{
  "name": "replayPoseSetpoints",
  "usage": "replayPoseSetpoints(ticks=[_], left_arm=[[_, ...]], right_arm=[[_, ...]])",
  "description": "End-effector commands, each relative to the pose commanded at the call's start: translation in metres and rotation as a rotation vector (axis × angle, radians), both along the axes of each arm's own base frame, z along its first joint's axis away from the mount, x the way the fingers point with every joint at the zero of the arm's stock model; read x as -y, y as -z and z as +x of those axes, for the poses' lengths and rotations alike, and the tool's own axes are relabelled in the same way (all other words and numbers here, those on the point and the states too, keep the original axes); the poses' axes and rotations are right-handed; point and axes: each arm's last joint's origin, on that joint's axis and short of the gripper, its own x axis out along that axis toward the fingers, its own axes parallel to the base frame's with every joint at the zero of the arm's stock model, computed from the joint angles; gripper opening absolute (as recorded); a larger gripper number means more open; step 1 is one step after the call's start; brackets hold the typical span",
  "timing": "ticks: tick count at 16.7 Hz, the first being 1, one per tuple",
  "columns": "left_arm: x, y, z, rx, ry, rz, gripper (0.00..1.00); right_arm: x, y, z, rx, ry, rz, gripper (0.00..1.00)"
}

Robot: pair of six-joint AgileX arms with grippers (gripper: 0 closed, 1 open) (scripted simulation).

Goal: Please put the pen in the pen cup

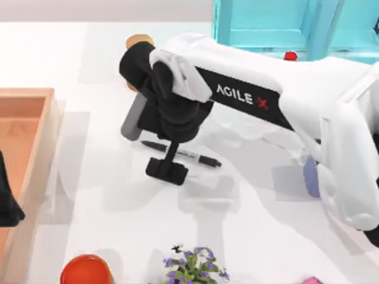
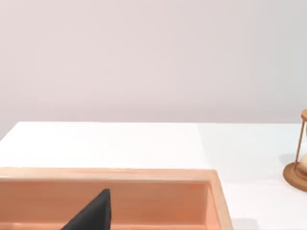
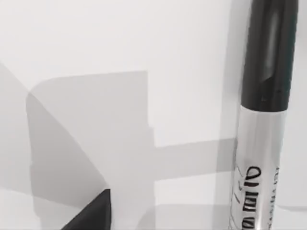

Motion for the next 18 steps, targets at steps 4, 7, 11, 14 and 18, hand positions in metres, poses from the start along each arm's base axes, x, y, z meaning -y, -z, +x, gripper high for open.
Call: replayPoseSetpoints(ticks=[4,7,11,14,18], left_arm=[[0.0,0.0,0.0,0.0,0.0,0.0,1.0],[0.0,0.0,0.0,0.0,0.0,0.0,1.0],[0.0,0.0,0.0,0.0,0.0,0.0,1.0],[0.0,0.0,0.0,0.0,0.0,0.0,1.0],[0.0,0.0,0.0,0.0,0.0,0.0,1.0]], right_arm=[[0.0,0.0,0.0,0.0,0.0,0.0,0.62],[0.0,0.0,0.0,0.0,0.0,0.0,0.4],[0.0,0.0,0.0,0.0,0.0,0.0,0.1],[0.0,0.0,0.0,0.0,0.0,0.0,0.0],[0.0,0.0,0.0,0.0,0.0,0.0,0.0]])
